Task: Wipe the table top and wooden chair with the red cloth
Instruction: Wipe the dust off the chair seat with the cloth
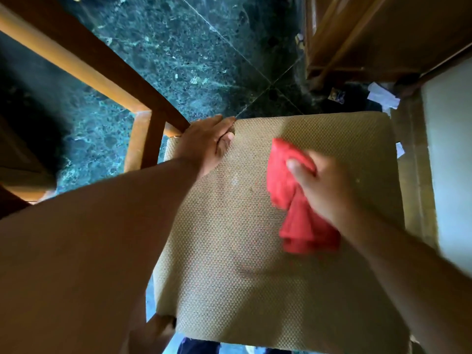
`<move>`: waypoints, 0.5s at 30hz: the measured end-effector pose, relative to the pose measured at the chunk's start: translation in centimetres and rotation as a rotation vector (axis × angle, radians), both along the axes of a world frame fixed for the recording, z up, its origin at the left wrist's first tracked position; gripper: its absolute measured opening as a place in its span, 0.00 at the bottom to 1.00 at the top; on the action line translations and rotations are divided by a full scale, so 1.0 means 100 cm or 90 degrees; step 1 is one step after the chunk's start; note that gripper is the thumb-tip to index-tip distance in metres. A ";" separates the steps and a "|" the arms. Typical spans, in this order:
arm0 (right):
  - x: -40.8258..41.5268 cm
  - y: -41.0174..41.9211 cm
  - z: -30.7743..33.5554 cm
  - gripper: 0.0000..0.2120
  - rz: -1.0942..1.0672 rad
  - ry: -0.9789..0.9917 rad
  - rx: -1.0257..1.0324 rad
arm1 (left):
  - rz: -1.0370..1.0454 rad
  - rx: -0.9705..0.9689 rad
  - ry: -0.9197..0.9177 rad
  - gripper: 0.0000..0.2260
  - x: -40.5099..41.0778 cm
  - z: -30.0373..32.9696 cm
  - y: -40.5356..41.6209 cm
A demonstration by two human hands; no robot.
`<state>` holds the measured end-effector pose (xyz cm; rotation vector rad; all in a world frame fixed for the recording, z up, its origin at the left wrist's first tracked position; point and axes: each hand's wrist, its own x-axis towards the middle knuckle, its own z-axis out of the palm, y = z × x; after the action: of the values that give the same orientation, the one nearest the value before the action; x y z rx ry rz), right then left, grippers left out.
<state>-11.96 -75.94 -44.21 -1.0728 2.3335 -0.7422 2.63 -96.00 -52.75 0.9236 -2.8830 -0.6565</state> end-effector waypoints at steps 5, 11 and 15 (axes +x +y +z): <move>0.069 -0.056 -0.036 0.10 0.131 0.237 0.037 | 0.017 0.009 0.050 0.18 0.001 -0.008 -0.001; 0.166 0.079 -0.029 0.09 0.488 0.011 0.055 | 0.003 0.056 -0.022 0.20 -0.001 0.001 -0.005; 0.108 0.120 0.004 0.12 0.180 -0.030 0.033 | 0.138 0.007 -0.059 0.25 0.020 0.015 0.039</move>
<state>-1.14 -63.97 -43.83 -1.3122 2.0895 -0.5901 4.64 -92.08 -51.28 1.2770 -2.8007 -0.6261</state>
